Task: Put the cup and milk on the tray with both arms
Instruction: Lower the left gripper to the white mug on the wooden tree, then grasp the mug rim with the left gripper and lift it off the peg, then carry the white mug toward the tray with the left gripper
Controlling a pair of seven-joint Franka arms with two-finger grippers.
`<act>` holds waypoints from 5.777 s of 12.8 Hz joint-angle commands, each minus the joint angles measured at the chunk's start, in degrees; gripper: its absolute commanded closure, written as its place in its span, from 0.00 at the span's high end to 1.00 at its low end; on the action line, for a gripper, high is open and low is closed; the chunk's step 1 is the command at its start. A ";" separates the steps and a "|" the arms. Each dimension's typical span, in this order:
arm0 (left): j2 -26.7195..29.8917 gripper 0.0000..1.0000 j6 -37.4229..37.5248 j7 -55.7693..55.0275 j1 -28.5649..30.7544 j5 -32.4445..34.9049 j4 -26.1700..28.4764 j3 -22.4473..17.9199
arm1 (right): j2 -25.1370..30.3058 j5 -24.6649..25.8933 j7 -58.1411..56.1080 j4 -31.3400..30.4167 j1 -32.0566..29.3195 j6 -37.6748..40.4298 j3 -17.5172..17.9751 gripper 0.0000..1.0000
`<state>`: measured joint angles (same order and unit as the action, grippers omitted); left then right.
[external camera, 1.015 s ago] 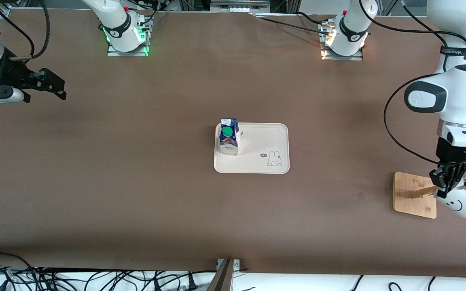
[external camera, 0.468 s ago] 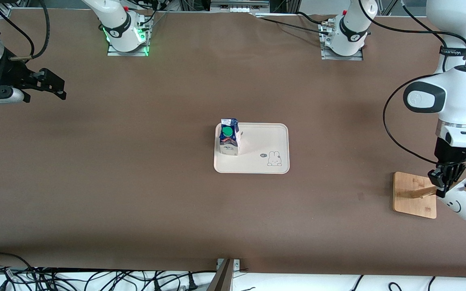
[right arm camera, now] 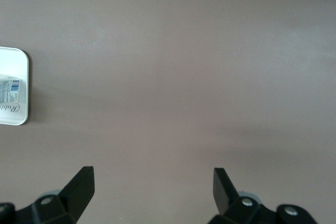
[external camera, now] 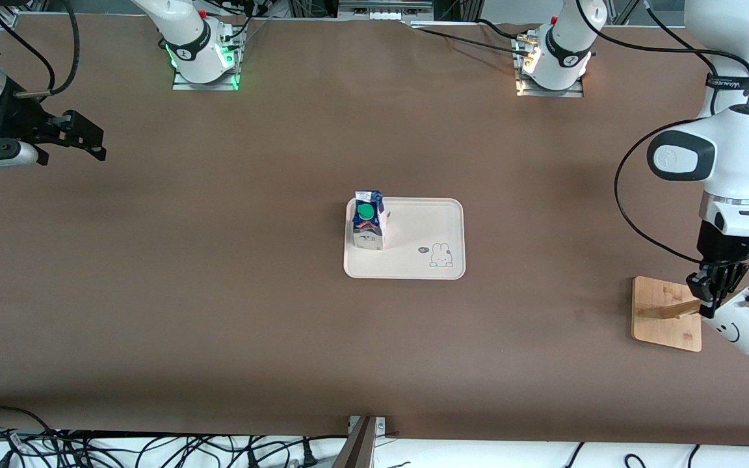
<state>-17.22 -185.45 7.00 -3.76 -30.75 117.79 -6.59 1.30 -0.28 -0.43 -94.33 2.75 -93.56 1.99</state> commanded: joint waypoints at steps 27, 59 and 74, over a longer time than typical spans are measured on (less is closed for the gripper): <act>5.00 0.00 28.78 -10.69 -4.24 0.69 1.04 3.52 | -0.42 0.28 -0.53 1.17 -0.99 0.31 0.64 1.00; -6.76 0.00 79.18 -35.45 -19.25 34.62 -26.11 15.74 | -0.42 0.19 -0.53 1.17 -1.34 0.31 0.64 1.00; -14.77 0.00 78.48 -45.32 -22.51 34.09 -30.07 15.12 | -0.42 0.19 -0.53 1.17 -1.34 0.31 0.64 1.00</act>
<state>-30.33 -108.38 -36.97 -25.04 2.29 90.82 8.97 1.25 -0.28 -0.43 -94.29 2.29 -93.57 1.99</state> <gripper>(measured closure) 0.938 0.000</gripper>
